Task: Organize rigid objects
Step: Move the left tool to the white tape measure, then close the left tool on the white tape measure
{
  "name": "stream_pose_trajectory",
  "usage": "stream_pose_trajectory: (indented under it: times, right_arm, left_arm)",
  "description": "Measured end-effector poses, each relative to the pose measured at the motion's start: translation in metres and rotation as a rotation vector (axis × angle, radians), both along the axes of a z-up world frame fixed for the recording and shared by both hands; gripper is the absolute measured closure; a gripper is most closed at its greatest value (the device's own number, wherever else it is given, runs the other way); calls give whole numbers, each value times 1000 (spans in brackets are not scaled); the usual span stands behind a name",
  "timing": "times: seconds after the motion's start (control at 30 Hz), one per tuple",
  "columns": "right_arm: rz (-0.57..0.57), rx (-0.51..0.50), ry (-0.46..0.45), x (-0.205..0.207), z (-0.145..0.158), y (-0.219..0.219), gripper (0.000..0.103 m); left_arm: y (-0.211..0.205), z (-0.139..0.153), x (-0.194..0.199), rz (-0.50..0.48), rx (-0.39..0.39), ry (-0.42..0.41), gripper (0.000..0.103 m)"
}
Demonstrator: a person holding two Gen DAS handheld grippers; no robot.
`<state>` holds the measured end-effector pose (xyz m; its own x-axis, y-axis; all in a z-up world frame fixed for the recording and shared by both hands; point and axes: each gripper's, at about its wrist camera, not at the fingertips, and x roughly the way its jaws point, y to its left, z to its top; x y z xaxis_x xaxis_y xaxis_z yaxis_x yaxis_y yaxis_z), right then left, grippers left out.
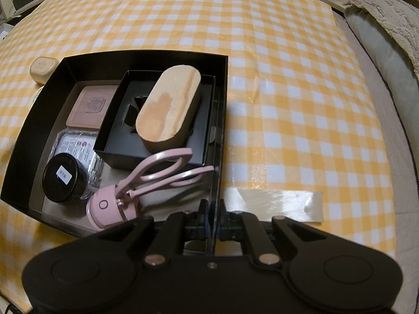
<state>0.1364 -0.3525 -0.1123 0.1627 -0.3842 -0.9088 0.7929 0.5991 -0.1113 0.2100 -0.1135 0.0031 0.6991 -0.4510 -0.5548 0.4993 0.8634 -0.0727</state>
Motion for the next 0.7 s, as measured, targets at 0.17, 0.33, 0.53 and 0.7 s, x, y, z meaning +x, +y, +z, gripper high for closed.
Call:
stream_pose_trajectory:
  times: [0.17,0.33,0.53,0.7]
  right_arm:
    - [-1,0,-1,0,0,0,96]
    - [-1,1,-2,0,-1,0,96]
    - [-1,0,-1,1,-1,0,96]
    - [-2,5,-4,0,-2,0,96]
  left_arm:
    - [15,-15,20,108,8,16,0]
    - [27,-42,42,206,25,118,0]
    - [30,-73,50,201,123,147,4]
    - [26,-95,48,92,207,133,15]
